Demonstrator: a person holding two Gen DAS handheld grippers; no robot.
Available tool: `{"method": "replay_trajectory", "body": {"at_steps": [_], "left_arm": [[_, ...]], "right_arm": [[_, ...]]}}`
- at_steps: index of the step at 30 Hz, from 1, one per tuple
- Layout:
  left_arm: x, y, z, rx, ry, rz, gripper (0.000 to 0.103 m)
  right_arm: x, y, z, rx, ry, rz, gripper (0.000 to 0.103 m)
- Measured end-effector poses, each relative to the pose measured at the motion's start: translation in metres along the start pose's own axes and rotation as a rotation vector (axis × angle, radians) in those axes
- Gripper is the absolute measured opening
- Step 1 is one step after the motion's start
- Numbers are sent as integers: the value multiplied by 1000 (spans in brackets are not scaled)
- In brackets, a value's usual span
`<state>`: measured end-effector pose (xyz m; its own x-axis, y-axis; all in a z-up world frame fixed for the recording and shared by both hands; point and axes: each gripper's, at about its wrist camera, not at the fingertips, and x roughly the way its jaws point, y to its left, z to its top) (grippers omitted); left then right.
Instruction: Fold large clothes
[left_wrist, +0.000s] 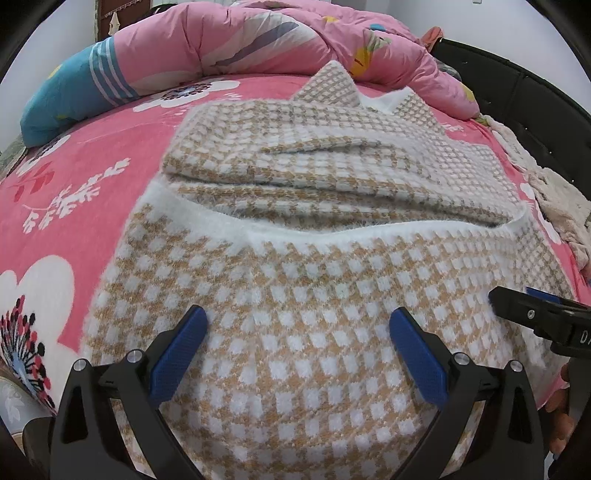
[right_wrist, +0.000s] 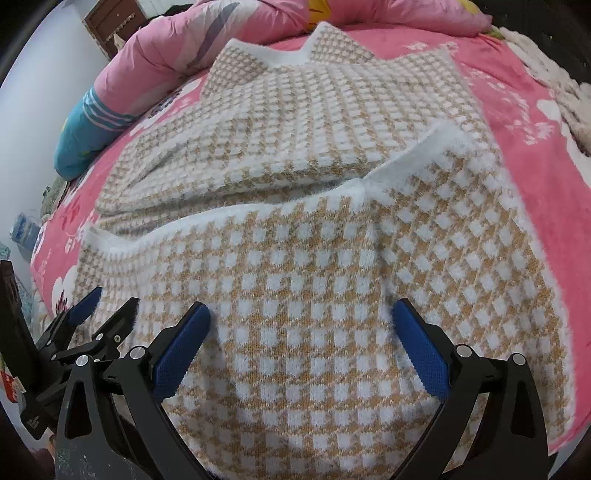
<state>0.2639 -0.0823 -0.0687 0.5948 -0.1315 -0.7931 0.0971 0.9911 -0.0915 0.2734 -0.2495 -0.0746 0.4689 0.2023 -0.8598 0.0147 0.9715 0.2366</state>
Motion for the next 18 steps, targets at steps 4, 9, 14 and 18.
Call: {"method": "replay_trajectory", "body": {"at_steps": [4,9,14,18], "left_arm": [[0,-1,0,-2,9,1,98],[1,0,3,-2,12,1,98],[2,0,5,-2,19,3,98],[2,0,3,-6,31,-3,98]], "right_arm": [[0,0,1,-4,-2,2,95],[1,2,-1,0,-4,-1,95],[1,4,-2,7,-2,-4,95],[1,4,-2,5,-1,-3,95]]}}
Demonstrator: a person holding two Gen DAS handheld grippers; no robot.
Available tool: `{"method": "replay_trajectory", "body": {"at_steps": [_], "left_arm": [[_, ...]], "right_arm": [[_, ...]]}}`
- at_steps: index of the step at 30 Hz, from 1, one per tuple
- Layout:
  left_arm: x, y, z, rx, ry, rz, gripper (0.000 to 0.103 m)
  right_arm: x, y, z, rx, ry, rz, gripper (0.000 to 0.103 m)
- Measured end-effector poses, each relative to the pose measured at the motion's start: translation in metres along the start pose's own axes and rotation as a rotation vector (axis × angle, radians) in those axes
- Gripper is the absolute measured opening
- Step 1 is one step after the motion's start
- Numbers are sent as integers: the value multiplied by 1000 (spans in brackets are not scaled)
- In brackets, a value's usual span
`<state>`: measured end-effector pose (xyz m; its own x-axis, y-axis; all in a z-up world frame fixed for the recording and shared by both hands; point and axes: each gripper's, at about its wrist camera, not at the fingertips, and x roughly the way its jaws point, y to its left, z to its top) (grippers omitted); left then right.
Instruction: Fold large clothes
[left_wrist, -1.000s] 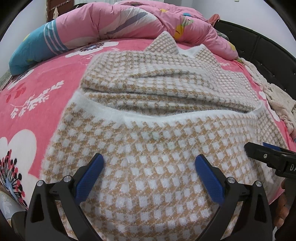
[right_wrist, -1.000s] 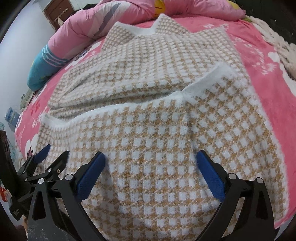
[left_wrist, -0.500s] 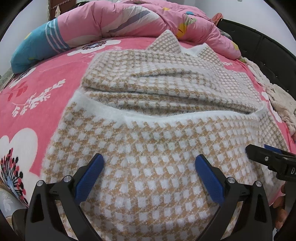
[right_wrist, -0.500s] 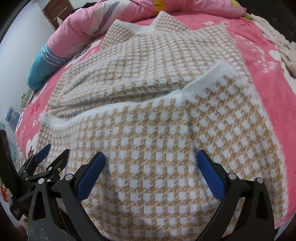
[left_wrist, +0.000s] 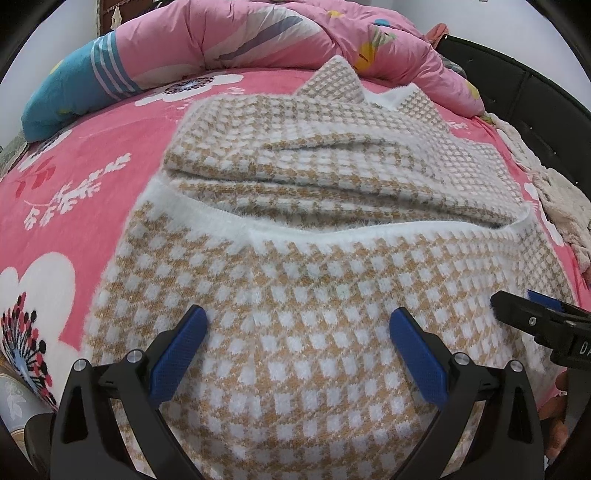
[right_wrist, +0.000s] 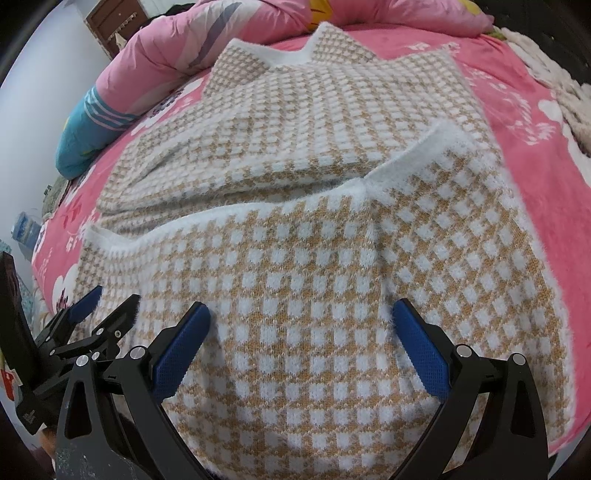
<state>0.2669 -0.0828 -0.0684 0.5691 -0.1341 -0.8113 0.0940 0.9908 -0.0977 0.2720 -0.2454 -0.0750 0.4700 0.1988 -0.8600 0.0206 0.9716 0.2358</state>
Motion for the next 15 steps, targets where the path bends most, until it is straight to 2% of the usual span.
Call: {"method": "replay_trajectory", "body": {"at_steps": [7,15], "left_arm": [[3,2,6,3,31,-6,98],[2,1,4,10,21,-5,98]], "right_arm": [[1,2,0,-7,5,1,95],[0,1,1,-6,7,3,95]]}}
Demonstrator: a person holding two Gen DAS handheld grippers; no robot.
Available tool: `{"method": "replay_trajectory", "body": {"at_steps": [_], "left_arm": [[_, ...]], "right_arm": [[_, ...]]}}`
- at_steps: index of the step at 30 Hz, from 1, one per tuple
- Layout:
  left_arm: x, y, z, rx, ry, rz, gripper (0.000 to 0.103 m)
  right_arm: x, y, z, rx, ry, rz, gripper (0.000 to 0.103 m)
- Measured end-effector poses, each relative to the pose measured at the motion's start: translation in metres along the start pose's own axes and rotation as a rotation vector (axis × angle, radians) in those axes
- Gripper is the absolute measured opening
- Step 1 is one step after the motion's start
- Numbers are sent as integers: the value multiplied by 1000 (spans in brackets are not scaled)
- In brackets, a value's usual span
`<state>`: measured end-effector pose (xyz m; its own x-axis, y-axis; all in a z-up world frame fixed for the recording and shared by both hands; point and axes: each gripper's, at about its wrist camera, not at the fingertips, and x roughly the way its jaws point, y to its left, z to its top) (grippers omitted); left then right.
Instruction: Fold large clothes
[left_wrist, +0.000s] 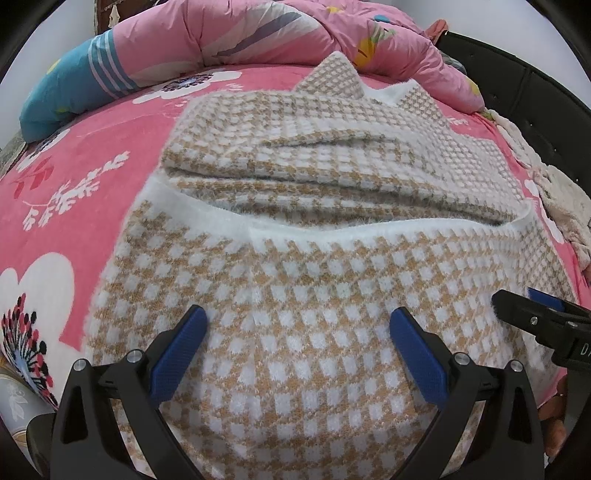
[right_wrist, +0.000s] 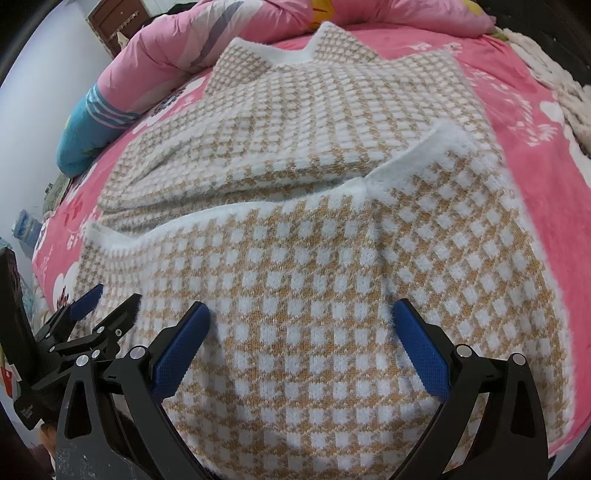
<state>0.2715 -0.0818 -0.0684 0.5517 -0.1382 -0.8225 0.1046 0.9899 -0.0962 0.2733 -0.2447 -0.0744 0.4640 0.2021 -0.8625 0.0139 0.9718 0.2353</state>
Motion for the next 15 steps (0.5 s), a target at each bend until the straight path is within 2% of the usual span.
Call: {"method": "replay_trajectory", "body": {"at_steps": [15], "left_arm": [[0,1,0,0,0,0,98]], "right_arm": [[-2,2,-2,-3,-21,0,95]]}}
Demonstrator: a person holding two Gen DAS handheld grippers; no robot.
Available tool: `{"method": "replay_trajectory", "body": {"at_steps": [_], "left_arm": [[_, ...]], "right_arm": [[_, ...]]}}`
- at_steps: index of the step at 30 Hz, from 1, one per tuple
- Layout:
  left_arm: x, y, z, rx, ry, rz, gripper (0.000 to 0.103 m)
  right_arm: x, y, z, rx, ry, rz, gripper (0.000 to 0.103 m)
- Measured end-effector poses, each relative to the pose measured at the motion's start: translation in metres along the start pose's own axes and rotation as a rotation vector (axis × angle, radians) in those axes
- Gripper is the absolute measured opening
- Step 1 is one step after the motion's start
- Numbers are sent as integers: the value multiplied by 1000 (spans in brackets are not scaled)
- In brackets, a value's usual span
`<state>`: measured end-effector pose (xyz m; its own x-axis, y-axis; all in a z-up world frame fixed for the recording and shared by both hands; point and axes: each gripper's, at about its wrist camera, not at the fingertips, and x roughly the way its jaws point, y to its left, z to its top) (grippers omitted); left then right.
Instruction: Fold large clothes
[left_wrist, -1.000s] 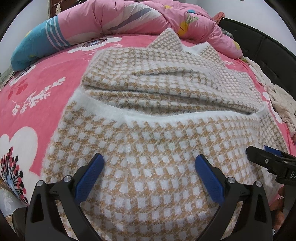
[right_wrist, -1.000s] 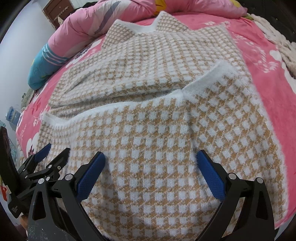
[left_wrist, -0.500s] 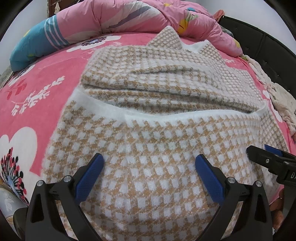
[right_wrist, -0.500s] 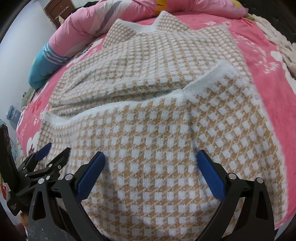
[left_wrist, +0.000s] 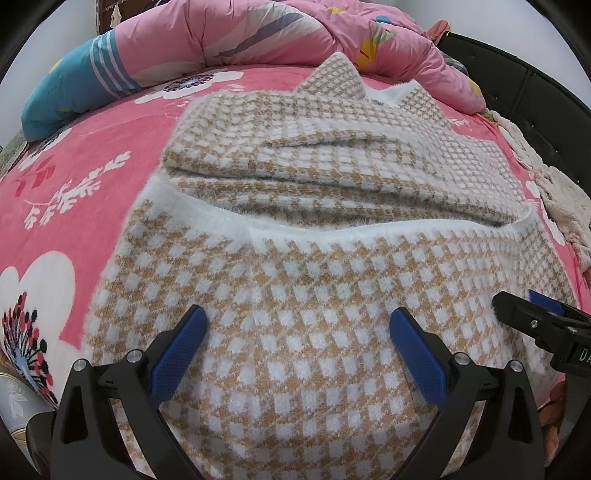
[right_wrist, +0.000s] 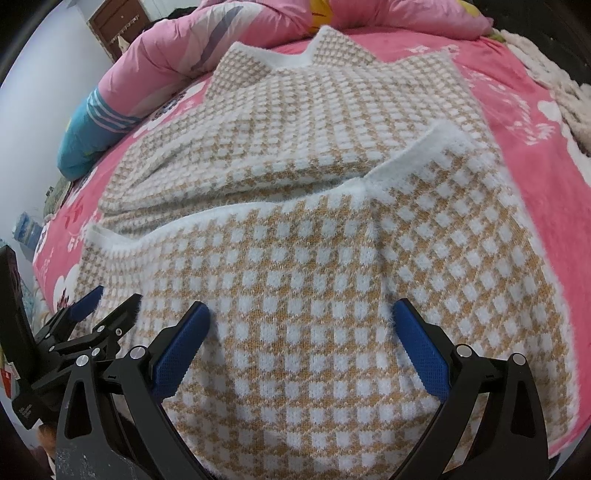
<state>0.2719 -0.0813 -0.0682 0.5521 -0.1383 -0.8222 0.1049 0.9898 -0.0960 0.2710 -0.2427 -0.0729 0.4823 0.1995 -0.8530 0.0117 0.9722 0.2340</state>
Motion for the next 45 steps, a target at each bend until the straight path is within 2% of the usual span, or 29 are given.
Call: {"method": "replay_trajectory", "body": {"at_steps": [45], "left_arm": [[-1,-2,-2,1,-7,4,98]], "right_arm": [[-2,-1,-9,-8,-12,12,95]]}}
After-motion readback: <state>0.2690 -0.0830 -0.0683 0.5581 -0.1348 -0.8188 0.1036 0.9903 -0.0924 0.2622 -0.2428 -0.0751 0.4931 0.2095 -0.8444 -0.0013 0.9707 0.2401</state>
